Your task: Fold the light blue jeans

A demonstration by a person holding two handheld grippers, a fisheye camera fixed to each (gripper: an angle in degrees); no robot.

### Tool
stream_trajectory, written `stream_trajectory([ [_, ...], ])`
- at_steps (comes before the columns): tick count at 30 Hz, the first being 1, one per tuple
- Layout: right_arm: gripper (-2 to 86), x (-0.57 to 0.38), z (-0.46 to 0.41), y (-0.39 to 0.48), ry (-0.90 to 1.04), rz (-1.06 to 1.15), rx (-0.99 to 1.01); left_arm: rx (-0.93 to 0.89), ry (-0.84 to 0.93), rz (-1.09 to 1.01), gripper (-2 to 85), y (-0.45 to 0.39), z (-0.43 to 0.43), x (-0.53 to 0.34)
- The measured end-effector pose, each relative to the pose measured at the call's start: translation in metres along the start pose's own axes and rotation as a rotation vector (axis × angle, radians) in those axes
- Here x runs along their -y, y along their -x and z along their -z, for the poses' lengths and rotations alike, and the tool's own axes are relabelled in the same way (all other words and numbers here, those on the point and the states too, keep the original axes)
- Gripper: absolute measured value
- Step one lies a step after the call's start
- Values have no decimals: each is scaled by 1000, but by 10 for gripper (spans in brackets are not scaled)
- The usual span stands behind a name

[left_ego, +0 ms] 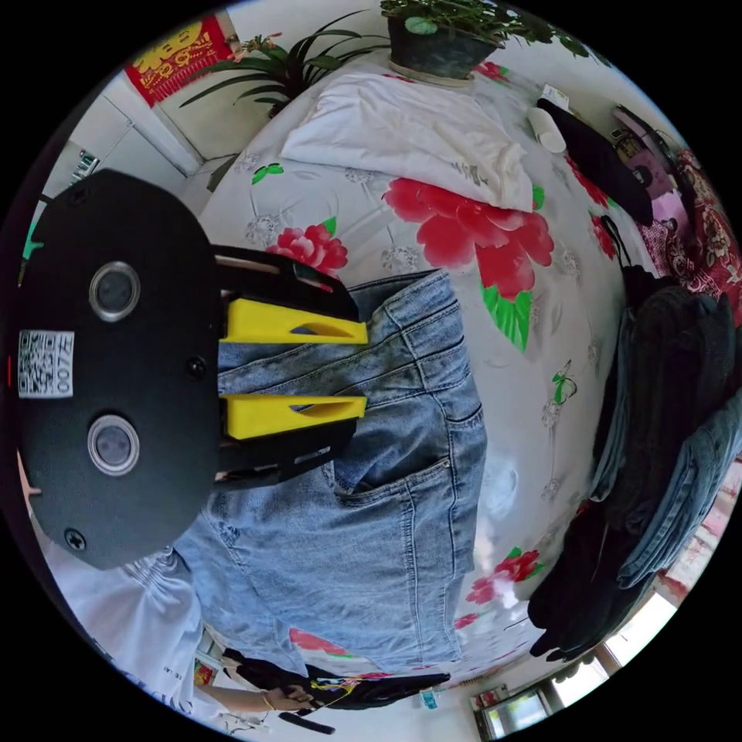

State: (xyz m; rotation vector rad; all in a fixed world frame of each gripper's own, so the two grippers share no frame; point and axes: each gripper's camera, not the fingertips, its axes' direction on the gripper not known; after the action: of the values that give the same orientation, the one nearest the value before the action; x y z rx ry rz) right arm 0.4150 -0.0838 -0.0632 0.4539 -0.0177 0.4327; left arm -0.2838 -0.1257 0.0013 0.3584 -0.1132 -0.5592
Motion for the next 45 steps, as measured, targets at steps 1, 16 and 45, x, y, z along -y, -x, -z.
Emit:
stream_trajectory([
  [1, 72, 24, -11, -3, -26, 0, -18, -10, -10, 5, 33, 3, 4, -2],
  [16, 48, 160, -173, -86, 145, -131, -161, -571, -261, 391, -8, 159, 50, -37],
  [45, 27, 103, -119, -85, -15, 4, -75, -182, -304, 424, 58, 115, 19, -28],
])
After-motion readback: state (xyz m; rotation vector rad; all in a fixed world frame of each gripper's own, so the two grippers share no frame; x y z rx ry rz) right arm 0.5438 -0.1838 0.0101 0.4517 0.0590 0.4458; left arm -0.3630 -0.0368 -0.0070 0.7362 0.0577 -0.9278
